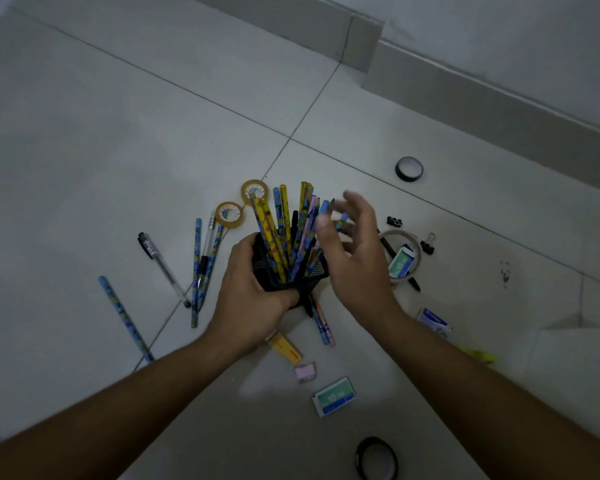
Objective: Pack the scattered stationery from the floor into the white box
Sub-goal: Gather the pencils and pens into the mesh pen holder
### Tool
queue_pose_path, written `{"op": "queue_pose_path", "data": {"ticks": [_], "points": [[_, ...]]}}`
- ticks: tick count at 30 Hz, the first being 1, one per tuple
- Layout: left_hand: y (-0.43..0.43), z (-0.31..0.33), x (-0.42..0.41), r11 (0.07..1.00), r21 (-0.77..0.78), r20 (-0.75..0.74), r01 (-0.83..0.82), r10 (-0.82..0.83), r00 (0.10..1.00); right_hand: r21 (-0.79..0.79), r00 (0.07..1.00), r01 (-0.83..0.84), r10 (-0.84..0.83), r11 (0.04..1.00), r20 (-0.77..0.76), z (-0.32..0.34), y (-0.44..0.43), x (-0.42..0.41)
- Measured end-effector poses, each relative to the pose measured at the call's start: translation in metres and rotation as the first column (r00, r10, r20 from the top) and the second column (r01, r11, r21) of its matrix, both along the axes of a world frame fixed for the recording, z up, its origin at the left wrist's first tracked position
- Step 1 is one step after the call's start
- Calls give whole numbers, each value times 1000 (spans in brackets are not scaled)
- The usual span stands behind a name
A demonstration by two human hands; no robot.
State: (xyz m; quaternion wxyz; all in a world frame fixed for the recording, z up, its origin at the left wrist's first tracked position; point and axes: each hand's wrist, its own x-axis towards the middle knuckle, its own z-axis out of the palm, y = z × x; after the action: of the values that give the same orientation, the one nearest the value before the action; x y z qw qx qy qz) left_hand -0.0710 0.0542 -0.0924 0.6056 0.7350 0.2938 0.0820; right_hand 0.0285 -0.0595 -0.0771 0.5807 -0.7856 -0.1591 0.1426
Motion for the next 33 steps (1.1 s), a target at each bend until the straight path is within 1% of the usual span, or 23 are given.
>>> {"op": "queue_pose_path", "data": {"ticks": [1, 3, 5, 6, 7, 8, 9, 10, 11, 12, 14, 16, 19, 20, 23, 26, 29, 30, 33], "points": [[0, -1, -1, 1000, 1, -2, 6, -6, 1000, 4, 1000, -9, 9, 1000, 30, 1, 1, 4], [1, -1, -2, 1000, 9, -2, 12, -12, 1000, -52, 991, -113, 116, 992, 60, 1, 5, 9], [5, -1, -3, 1000, 10, 3, -3, 3, 1000, -70, 971, -238, 237, 969, -12, -2, 8, 12], [7, 0, -4, 1000, 9, 3, -21, 21, 1000, -21, 967, -248, 246, 969, -73, -4, 8, 12], [11, 0, -5, 999, 7, -1, -45, 45, 999, 32, 970, -207, 209, 978, -128, -8, 8, 13], [14, 1, -6, 997, 1, -7, -74, 74, 997, 48, 977, -133, 139, 990, -160, -13, 8, 14], [17, 2, -6, 994, -7, -10, -105, 104, 994, 3, 988, -41, 41, 999, -152, -19, 6, 13], [21, 2, -7, 991, -17, -11, -132, 132, 991, -107, 994, 47, -58, 993, -96, -26, 3, 12], [25, 2, -8, 987, -24, -13, -156, 156, 988, -251, 994, 94, -103, 963, -24, -34, 0, 11], [28, 3, -8, 984, -24, -16, -176, 175, 984, -386, 997, 80, -77, 919, 25, -42, -2, 8], [33, 5, -9, 979, 4, -19, -203, 203, 979, -579, 996, -17, 62, 815, 57, -53, -3, 0], [38, 5, -10, 972, 38, -3, -233, 233, 972, -701, 976, -43, 180, 712, 123, -57, 3, -4], [40, 5, -13, 969, 47, -36, -245, 246, 969, -836, 911, 14, 337, 549, 237, -60, 11, -4], [39, 4, -15, 971, 47, -51, -235, 238, 970, -852, 905, 32, 347, 523, 247, -61, 11, -2], [38, 2, -20, 978, 21, -79, -209, 210, 974, -867, 904, 27, 357, 497, 233, -64, 7, -1], [34, 0, -22, 985, 6, -74, -175, 175, 982, -894, 866, 16, 441, 448, 236, -63, 9, -4], [30, -2, -23, 989, -9, -63, -148, 147, 987, -917, 809, -13, 544, 398, 225, -62, 12, -9], [29, -2, -23, 990, -10, -62, -139, 138, 988, -919, 803, -22, 555, 394, 219, -62, 13, -11], [27, -2, -22, 993, 6, -50, -118, 118, 992, -926, 826, -62, 540, 372, 162, -64, 13, -11]]}}
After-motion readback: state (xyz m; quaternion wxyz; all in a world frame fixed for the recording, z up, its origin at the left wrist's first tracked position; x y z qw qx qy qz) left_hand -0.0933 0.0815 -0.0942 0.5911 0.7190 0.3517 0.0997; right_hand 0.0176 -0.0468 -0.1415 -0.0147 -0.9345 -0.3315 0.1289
